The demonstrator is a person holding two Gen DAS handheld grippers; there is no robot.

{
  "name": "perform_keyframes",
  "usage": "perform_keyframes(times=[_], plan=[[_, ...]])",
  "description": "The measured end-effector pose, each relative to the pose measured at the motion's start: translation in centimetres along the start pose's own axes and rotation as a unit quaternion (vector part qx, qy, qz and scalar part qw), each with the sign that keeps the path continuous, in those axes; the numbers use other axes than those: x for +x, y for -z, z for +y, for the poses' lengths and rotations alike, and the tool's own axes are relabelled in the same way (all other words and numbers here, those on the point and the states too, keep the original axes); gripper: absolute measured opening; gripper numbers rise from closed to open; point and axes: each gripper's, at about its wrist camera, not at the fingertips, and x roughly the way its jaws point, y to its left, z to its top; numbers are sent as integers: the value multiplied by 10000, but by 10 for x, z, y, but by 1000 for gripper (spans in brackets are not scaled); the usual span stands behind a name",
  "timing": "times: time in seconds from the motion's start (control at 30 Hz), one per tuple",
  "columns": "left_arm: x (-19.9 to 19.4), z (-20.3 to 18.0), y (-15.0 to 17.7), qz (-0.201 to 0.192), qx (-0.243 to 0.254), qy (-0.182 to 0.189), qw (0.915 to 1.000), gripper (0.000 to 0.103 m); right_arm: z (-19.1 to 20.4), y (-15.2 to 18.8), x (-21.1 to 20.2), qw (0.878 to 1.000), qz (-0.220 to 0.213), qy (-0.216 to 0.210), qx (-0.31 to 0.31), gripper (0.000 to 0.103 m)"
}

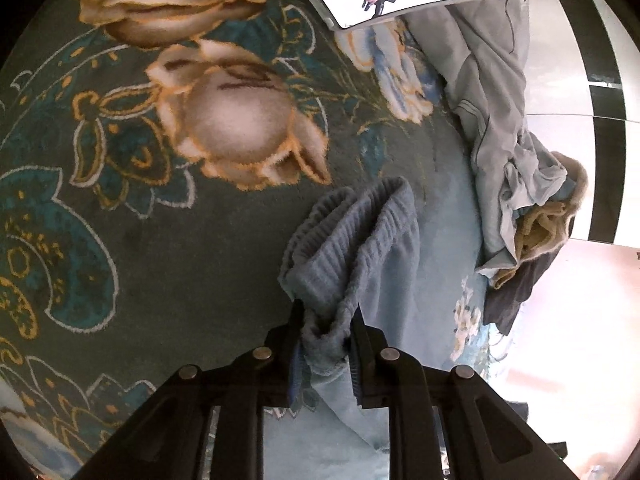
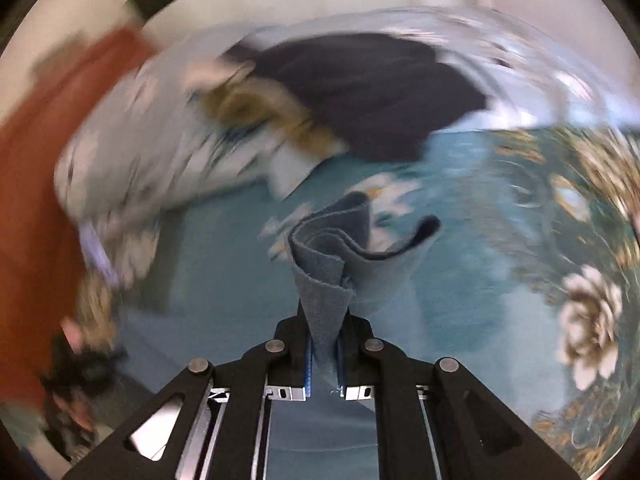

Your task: Fold clothes

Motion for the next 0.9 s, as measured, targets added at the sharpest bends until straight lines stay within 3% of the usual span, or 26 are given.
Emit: perform_keyframes(times=[0.2,0.37,0.47,0.5,0.57,0.63,0.77,0.9], plan=[[-3,3,1,21,-28,122,9999,20,84,47,80,9945,782,70,-700,9],[-4,6,1,29,-44,186,9998,20,119,75,103,9887,1023,249,-1067,11],[-5,8,2,34,-98,223,9997,21,128,84,104,9864,1092,228,-1205,19],[-5,8,2,35,-111,224,9997,21,130,86,104,9859,1105,203,-1239,26],[-5,9,3,37,-127,209,9997,23,131,89,102,9858,1161,-42,-1215,40],[-5,8,3,35,-134,180,9997,23,130,91,97,9854,1209,-346,-1149,41],[-9,-2,6,-108,50,20,9999,23,109,93,76,9887,1090,-376,-963,41],[-21,-39,24,-468,883,-377,9943,18,53,94,55,9940,1069,-94,-211,41]])
